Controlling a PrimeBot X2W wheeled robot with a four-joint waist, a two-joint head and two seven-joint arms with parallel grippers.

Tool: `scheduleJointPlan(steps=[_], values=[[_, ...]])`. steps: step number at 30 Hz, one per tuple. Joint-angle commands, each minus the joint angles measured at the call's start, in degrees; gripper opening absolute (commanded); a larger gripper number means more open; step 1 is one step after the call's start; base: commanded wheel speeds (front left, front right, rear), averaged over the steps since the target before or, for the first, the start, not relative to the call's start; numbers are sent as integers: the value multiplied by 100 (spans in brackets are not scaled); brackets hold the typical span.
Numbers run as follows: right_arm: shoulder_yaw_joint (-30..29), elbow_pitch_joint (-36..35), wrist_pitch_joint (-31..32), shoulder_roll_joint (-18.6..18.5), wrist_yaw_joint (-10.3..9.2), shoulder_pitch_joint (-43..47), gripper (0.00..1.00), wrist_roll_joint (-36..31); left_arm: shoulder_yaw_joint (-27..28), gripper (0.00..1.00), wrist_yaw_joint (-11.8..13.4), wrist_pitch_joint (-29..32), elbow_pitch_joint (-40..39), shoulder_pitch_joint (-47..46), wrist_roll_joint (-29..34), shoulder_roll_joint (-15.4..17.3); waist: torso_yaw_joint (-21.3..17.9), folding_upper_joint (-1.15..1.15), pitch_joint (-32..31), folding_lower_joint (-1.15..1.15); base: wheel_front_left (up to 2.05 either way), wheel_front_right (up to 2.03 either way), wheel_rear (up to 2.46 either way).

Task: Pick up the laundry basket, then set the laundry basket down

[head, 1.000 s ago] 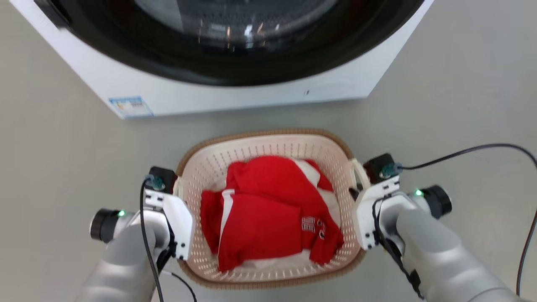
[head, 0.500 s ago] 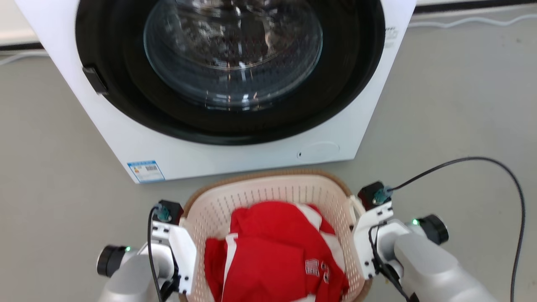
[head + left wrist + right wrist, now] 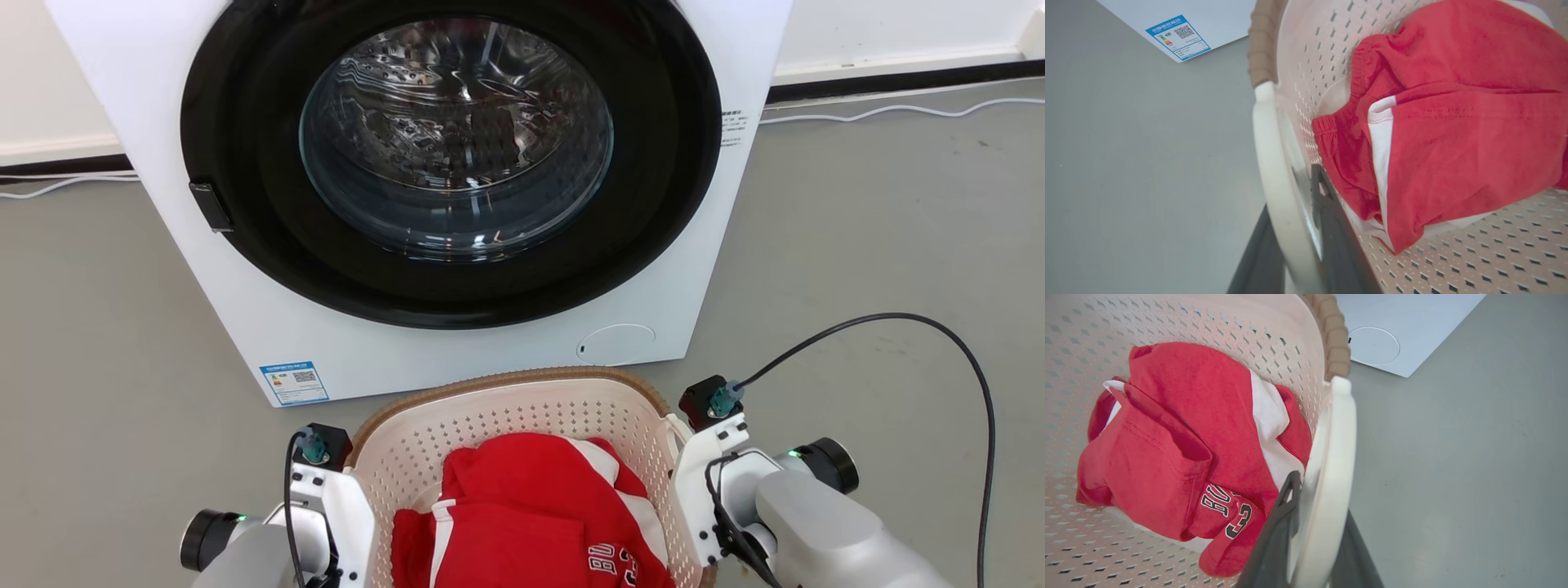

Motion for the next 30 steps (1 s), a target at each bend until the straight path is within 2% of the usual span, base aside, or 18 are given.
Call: scheduleJointPlan(steps=[1, 18, 25, 30], values=[[144, -175, -25, 158, 102, 13, 0, 39, -22, 0, -44, -14, -156, -214, 21, 65, 7, 0, -19, 0, 0, 0, 0], [689, -82, -65, 158, 102, -80, 0, 652, -552, 0, -44, -32, -58, -378, -449, 169, -99, 0, -4, 0, 0, 0, 0], [827, -60, -281, 158, 102, -299, 0, 797, -723, 0, -44, -126, 2, -673, -555, 184, -88, 0, 299, 0, 0, 0, 0], [883, -59, -582, 158, 102, -476, 0, 844, -737, 0, -44, -463, 80, -978, -556, 205, -24, 0, 724, 0, 0, 0, 0]])
